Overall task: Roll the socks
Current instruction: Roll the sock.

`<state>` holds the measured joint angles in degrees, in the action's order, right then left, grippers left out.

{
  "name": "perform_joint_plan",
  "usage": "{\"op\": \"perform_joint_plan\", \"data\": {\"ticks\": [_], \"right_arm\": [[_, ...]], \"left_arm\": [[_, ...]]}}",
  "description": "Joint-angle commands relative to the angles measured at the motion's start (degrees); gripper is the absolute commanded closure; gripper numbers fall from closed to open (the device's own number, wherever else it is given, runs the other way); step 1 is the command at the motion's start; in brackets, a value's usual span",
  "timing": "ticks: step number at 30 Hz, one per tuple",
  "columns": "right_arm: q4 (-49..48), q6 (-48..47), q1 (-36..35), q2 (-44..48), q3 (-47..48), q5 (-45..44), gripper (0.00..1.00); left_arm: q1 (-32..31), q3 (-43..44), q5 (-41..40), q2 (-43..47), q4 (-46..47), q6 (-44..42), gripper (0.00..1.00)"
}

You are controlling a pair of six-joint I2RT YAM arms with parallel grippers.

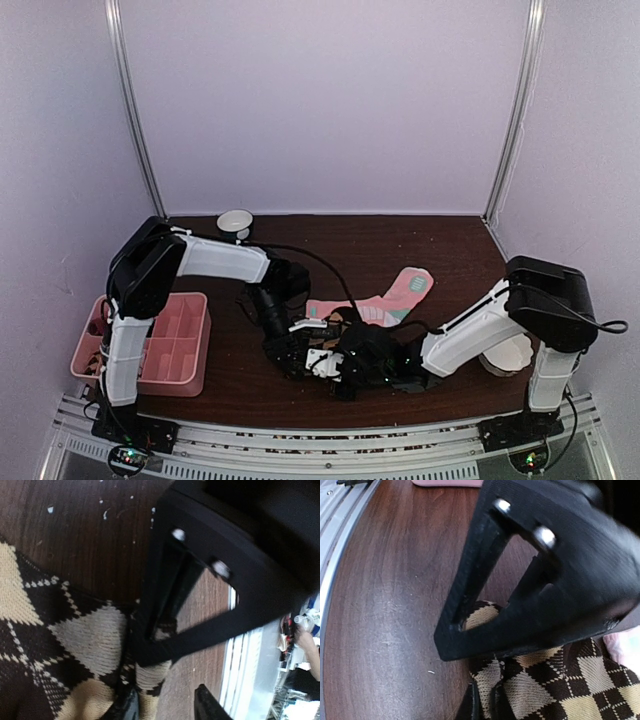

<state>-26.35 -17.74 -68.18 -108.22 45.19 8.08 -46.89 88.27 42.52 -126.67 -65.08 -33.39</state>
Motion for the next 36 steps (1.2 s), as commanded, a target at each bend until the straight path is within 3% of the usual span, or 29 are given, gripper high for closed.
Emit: {"op": "perform_joint_plan", "data": {"ticks": [1,4,11,16,24,36], "right_arm": [[6.29,4.44,1.96,-1.47,-0.71,3.85,1.0],[6.53,7.91,3.21,-1.3,-1.13,7.01,1.0],[6.83,15.23,5.91,-1.47,-2.94,13.84,1.0],[6.81,20.03,8.71,-2.52,-2.68,18.78,1.0],[7.26,26.61,13.34,-6.5,-1.36,30.08,1.0],[8.53,30.31,15.25,-9.32,-0.68,32.44,1.0]], "left_arm": [[1.66,-5.3,-7.63,5.84,9.47,-1.58,0.56],[3.02,-10.53,-6.44,13.09,16.36,-1.17,0.51],[3.73,-23.46,-6.24,26.92,32.31,-1.19,0.51],[3.25,-24.42,-3.88,25.9,31.56,-4.28,0.58],[-1.14,-27.96,-11.21,26.62,36.72,-6.99,0.64],[-6.32,-26.59,-21.09,22.43,41.05,-8.66,0.68]]}}
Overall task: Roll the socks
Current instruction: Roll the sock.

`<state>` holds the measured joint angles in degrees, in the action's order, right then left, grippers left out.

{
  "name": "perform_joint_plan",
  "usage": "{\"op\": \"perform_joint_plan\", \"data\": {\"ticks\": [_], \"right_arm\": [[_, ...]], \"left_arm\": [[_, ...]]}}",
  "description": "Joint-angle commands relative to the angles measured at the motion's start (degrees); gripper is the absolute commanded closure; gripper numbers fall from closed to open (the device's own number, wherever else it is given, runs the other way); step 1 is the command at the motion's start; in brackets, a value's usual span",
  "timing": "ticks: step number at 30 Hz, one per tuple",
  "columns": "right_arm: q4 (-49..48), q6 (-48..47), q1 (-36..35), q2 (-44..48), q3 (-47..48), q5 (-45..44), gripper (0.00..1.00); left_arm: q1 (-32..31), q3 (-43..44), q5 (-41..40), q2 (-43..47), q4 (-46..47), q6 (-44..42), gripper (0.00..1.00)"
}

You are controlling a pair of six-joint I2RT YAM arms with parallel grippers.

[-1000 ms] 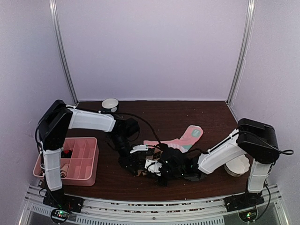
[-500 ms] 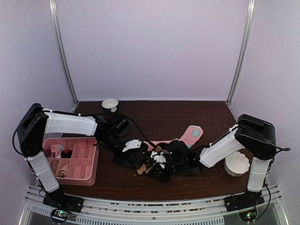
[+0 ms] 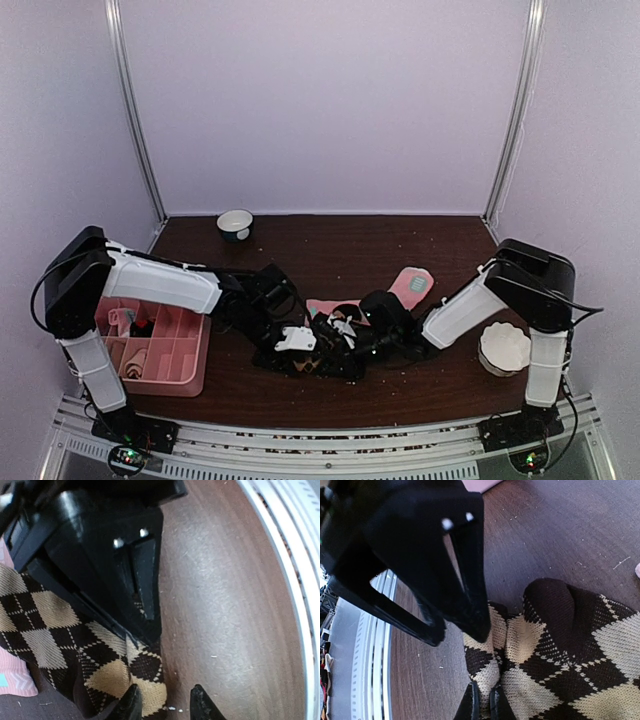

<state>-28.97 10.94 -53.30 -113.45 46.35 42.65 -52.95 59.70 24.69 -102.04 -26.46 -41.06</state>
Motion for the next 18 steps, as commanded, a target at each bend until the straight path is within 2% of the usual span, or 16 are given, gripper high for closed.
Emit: {"op": "perform_joint_plan", "data": {"ticks": [1,10,13,16,18], "right_arm": [[11.35,1.87,0.33,-4.21,-1.56,-2.21,1.0],[8.67,4.14,0.38,-2.57,-1.71,-3.76,1.0],[3.54,4.9,0.34,1.21,-4.61,-6.99,0.83],[2.7,3.39,0.32,4.85,-7.03,-11.26,0.66],[3.04,1.81,0.36,7.47,-8.82,-14.07,0.65]], "left_arm": [[-0.31,2.45,-3.2,-2.72,2.07,-0.9,0.71],[-0.49,5.48,-1.24,-5.86,-2.34,1.01,1.0],[-0.33,7.92,0.39,-7.9,-6.71,2.18,1.0],[1.09,10.42,4.14,-9.99,-11.45,3.51,1.0],[2.22,11.44,5.66,-10.84,-13.74,3.77,1.0]]}}
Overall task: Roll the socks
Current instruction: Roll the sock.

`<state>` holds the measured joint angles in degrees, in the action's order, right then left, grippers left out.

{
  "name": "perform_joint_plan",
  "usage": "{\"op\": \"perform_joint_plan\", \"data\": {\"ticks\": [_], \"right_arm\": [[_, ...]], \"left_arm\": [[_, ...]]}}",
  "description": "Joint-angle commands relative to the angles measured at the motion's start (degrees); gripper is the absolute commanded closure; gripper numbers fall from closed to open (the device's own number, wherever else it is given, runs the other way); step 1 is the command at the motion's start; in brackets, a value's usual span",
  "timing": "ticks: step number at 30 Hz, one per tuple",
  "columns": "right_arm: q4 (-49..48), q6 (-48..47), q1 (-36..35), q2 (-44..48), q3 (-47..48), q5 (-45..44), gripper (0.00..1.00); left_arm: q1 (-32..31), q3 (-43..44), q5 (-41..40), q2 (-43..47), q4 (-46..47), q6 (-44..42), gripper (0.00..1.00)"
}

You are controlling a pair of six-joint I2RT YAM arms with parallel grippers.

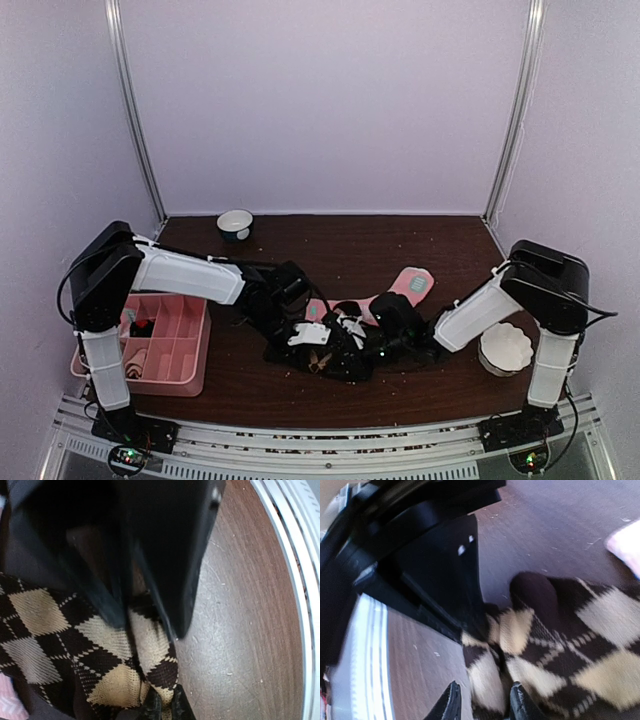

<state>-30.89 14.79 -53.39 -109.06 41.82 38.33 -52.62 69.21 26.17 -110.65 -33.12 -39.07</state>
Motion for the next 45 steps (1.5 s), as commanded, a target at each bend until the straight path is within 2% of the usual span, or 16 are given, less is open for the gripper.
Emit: {"op": "perform_joint_plan", "data": {"ticks": [1,8,9,10,11,12,15,17,19,22,27,30,37,40,45], "right_arm": [[4.84,-2.72,0.45,4.76,-5.54,-11.15,0.65],[1.37,-5.03,0.36,15.76,-14.8,-22.54,0.59],[0.47,-5.33,0.21,17.93,-16.43,-25.49,0.45],[-0.24,-5.75,0.06,20.55,-17.95,-28.83,0.08],[-0.77,-6.34,-0.57,22.99,-19.34,-32.92,0.01],[-0.67,-6.83,-1.17,25.64,-20.39,-38.52,0.0],[0.73,-6.47,-1.68,33.08,-22.38,-53.18,0.0],[1.0,-1.51,-1.59,36.27,-23.28,-62.05,0.0],[6.01,4.87,-1.13,38.56,-22.93,-66.06,0.0],[0.33,0.34,-0.87,38.85,-25.03,-57.42,0.0],[-9.54,-10.04,-4.6,33.09,-28.74,-43.32,0.0],[-14.85,-15.01,-11.04,29.66,-30.76,-42.75,0.01],[-6.43,-24.95,-22.33,19.81,-20.26,-47.98,0.21],[-2.73,-28.4,-22.71,15.95,-13.72,-45.91,0.3],[1.96,-34.53,-22.23,9.5,-5.31,-42.52,0.37]], "left_arm": [[2.19,2.24,4.45,-2.59,-8.52,1.76,1.0],[3.34,4.18,7.9,-4.53,-14.0,1.26,1.0],[3.44,4.82,8.46,-5.16,-15.03,1.37,1.0],[3.56,5.58,8.68,-5.65,-15.91,1.41,1.0],[3.55,6.25,8.94,-6.19,-16.86,1.46,1.0],[3.64,7.07,9.44,-6.76,-17.62,1.53,1.0],[4.28,9.92,11.54,-9.07,-20.68,2.17,1.0],[5.29,11.69,12.69,-10.81,-22.05,3.41,1.0],[5.89,13.1,13.83,-12.49,-23.38,3.7,1.0],[6.65,15.71,14.98,-15.48,-26.08,4.32,1.0],[7.0,18.94,14.76,-19.07,-28.31,6.28,1.0],[6.99,19.64,13.03,-19.95,-28.38,7.16,1.0],[6.98,22.27,9.73,-22.77,-29.68,9.33,1.0],[7.01,22.82,8.23,-23.41,-29.84,9.79,1.0],[6.99,23.82,7.34,-24.31,-30.77,9.86,1.0]]}}
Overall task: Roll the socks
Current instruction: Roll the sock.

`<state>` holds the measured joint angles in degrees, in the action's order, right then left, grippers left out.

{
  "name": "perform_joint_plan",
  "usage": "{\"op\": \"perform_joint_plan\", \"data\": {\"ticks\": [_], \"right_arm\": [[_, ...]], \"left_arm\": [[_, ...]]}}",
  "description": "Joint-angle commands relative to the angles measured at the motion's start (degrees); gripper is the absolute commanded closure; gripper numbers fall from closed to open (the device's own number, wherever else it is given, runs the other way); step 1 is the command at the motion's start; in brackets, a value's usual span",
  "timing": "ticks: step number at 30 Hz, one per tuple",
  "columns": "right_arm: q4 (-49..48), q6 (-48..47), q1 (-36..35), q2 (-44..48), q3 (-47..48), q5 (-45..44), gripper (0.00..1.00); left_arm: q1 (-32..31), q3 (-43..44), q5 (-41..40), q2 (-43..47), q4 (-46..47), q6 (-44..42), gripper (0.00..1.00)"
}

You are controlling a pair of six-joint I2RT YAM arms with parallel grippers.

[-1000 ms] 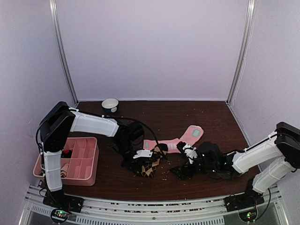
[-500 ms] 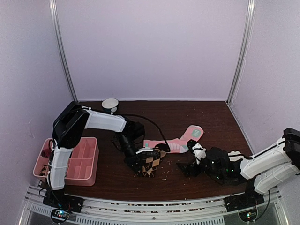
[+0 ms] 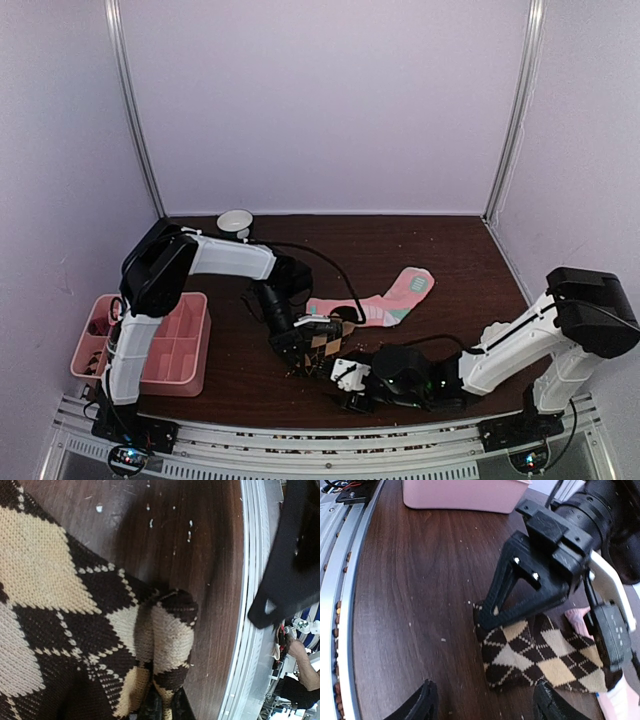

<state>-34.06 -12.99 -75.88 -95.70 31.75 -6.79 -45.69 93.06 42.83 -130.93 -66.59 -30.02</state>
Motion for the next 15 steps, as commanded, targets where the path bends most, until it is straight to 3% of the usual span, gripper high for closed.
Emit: {"op": "perform_joint_plan", "data": {"ticks": [1,6,15], "right_arm": [[5.83,-7.46,0.67,-5.02,6.22,3.5,0.4],[8.79,-10.08,2.6,-9.43,10.85,6.11,0.49],[10.97,-11.79,4.74,-12.48,13.48,5.7,0.55]], "left_arm": [[0.03,-0.01,-9.33,-4.12,2.71,0.84,1.0],[0.07,0.11,-9.08,-4.22,2.62,0.5,1.0],[0.03,0.11,-9.19,-4.42,2.38,-0.36,1.0]]}}
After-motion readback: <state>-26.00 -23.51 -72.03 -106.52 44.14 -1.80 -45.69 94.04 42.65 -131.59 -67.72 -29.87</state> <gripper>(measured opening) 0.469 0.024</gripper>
